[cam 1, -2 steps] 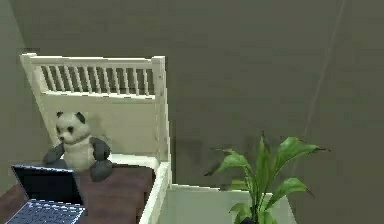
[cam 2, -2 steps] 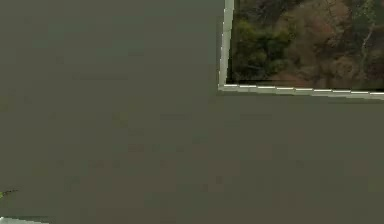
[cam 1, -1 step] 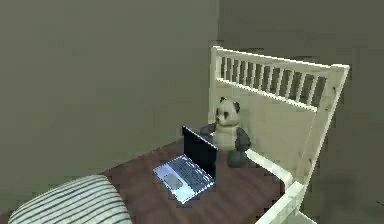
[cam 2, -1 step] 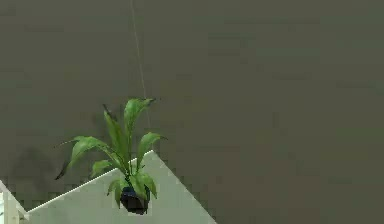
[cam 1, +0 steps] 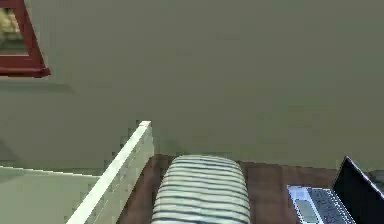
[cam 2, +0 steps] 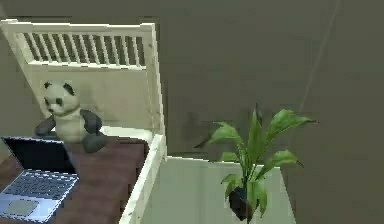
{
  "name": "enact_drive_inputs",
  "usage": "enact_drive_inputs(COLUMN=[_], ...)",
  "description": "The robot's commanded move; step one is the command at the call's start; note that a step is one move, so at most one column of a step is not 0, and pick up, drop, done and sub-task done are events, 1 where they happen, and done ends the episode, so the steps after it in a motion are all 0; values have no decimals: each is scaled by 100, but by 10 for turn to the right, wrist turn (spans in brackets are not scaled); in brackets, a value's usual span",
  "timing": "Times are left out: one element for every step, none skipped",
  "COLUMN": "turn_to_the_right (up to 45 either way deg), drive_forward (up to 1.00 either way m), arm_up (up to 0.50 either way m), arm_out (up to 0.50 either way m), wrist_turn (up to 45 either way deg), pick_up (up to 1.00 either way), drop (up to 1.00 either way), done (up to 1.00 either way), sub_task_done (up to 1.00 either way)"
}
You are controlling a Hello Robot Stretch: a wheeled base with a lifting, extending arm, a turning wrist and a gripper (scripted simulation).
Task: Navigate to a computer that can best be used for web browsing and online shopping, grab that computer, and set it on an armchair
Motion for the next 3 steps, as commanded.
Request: enact_drive_inputs(turn_to_the_right=[-420,0,0], drive_forward=[0,0,0], arm_up=[0,50,4], arm_out=[0,0,0], wrist_turn=[0,0,0], pick_up=[0,0,0], drop=[0,0,0], done=[0,0,0], sub_task_done=[0,0,0])
